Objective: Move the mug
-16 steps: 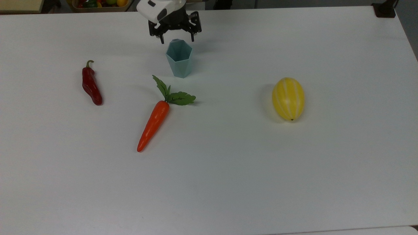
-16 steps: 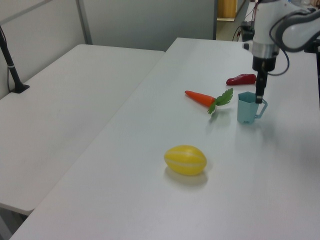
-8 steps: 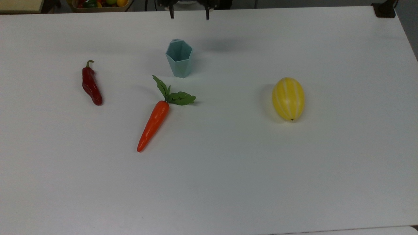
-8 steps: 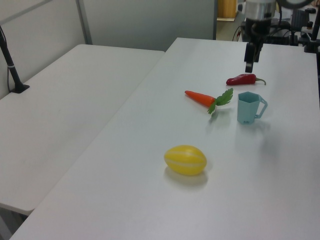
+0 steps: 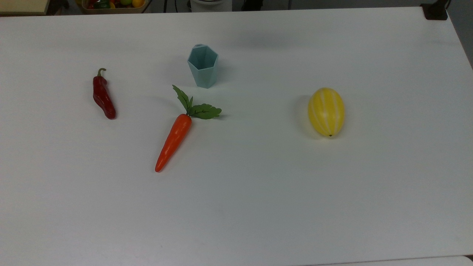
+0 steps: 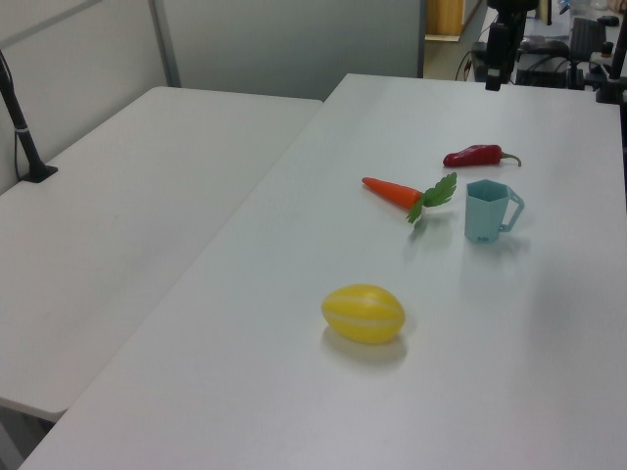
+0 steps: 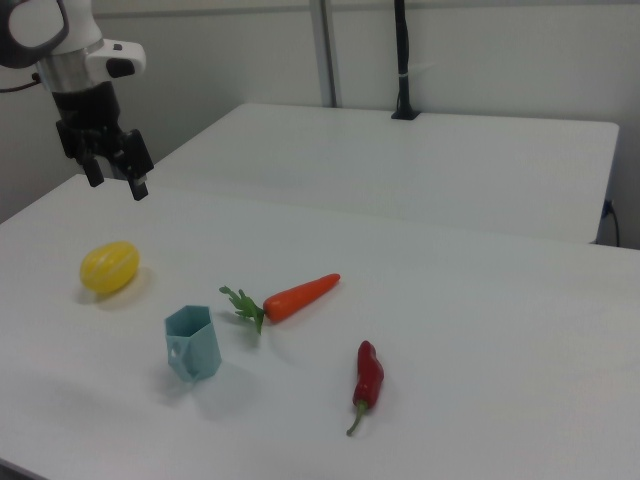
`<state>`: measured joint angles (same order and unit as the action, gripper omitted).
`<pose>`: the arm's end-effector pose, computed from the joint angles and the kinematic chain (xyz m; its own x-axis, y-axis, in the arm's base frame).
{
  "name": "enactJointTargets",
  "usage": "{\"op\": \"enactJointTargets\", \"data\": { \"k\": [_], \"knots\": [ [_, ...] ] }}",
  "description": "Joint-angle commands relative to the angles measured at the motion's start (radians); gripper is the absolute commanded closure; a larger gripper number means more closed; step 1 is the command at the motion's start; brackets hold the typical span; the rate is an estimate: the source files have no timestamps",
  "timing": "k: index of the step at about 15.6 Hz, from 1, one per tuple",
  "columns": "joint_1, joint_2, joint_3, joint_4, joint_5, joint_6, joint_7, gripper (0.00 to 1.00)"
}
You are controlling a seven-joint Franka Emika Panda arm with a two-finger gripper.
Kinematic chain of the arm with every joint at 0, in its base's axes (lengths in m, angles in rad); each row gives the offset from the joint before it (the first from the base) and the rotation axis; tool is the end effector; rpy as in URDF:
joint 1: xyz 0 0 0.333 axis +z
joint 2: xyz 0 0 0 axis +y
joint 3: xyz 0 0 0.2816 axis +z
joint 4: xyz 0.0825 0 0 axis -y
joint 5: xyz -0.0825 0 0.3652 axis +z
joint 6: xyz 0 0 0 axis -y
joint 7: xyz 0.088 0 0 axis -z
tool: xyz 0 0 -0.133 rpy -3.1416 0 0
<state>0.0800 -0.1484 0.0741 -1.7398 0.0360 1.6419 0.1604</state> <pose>0.4945 0.0836 0.5701 0.9989 -0.0092 0.0454 -0.0077 -0.9994 -0.0327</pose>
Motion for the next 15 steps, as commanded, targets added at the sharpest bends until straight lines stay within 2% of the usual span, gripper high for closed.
{"op": "enactJointTargets", "data": {
  "k": [1, 3, 6, 15],
  "knots": [
    [-0.003, 0.013, -0.026, 0.005, 0.019, 0.074, -0.106, 0.0],
    [0.009, 0.026, -0.071, 0.005, 0.019, 0.113, -0.18, 0.0],
    [0.03, 0.042, -0.099, 0.006, 0.019, 0.173, -0.205, 0.0],
    [0.037, 0.056, -0.103, 0.009, 0.019, 0.174, -0.193, 0.0]
  ]
}}
